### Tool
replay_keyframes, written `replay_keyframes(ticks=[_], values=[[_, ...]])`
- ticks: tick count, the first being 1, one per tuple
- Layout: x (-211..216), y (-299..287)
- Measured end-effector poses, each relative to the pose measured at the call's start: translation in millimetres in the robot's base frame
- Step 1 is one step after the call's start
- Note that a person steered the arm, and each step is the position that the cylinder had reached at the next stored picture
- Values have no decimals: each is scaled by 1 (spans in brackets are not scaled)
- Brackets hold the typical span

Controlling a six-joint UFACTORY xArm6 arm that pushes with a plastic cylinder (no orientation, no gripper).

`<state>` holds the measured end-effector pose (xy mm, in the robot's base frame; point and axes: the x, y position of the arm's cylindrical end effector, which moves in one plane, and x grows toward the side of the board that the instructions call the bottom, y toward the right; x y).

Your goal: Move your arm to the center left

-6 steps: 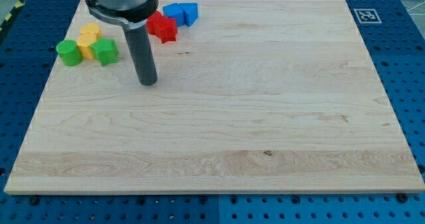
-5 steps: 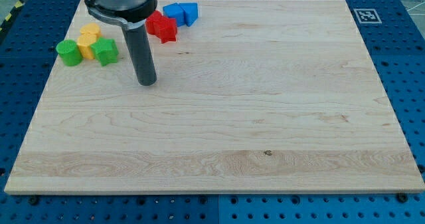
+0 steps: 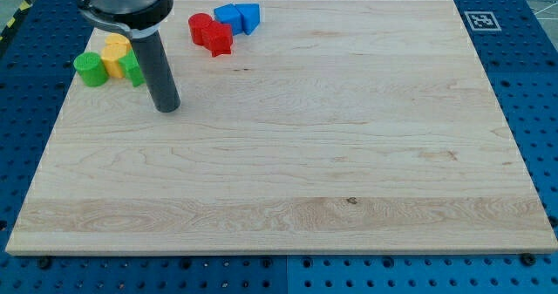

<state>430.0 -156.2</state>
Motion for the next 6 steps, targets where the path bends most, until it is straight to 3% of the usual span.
replay_keyframes(ticks=[3, 4, 6], values=[[24, -75], [10, -132], [-7, -149]])
